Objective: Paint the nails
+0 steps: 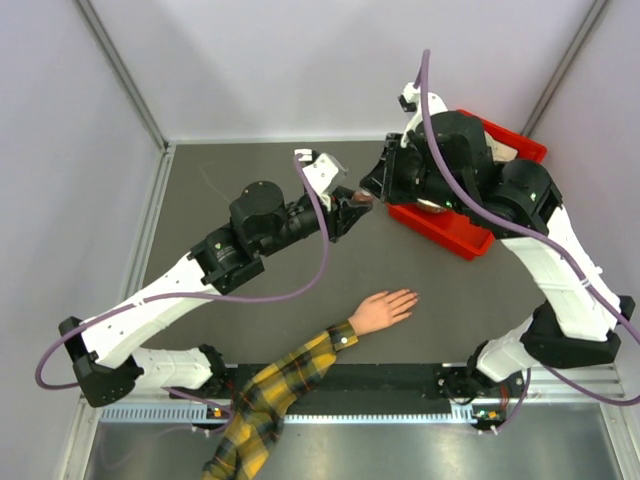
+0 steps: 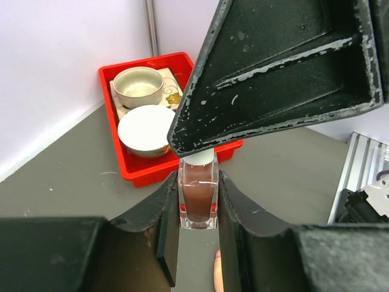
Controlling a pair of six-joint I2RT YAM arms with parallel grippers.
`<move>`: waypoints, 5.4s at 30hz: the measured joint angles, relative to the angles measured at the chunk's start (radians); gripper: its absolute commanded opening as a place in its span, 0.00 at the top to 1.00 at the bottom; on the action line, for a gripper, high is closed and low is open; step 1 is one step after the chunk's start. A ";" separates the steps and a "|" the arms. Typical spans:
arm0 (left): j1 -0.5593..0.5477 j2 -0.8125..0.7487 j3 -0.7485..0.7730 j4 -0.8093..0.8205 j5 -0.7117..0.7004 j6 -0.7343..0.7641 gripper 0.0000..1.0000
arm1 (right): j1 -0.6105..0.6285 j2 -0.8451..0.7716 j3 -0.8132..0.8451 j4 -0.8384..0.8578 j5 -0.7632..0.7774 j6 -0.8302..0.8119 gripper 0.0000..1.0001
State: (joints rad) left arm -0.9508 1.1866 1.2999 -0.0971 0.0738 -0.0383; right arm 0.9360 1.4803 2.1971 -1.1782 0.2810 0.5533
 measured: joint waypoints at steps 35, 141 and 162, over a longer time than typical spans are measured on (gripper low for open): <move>-0.006 -0.096 -0.001 0.064 0.227 -0.102 1.00 | -0.053 -0.319 -0.311 0.362 -0.440 -0.422 0.37; 0.000 -0.039 -0.010 0.071 0.051 -0.126 1.00 | -0.024 -0.172 -0.189 0.196 -0.180 -0.106 1.00; -0.011 -0.084 -0.003 0.120 0.397 -0.219 1.00 | -0.222 -0.385 -0.451 0.458 -1.028 -0.564 0.34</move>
State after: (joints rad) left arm -0.9615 1.1027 1.2968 0.0231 0.4706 -0.2577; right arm 0.7139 1.0950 1.7466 -0.7200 -0.7475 -0.0109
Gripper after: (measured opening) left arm 0.312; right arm 0.578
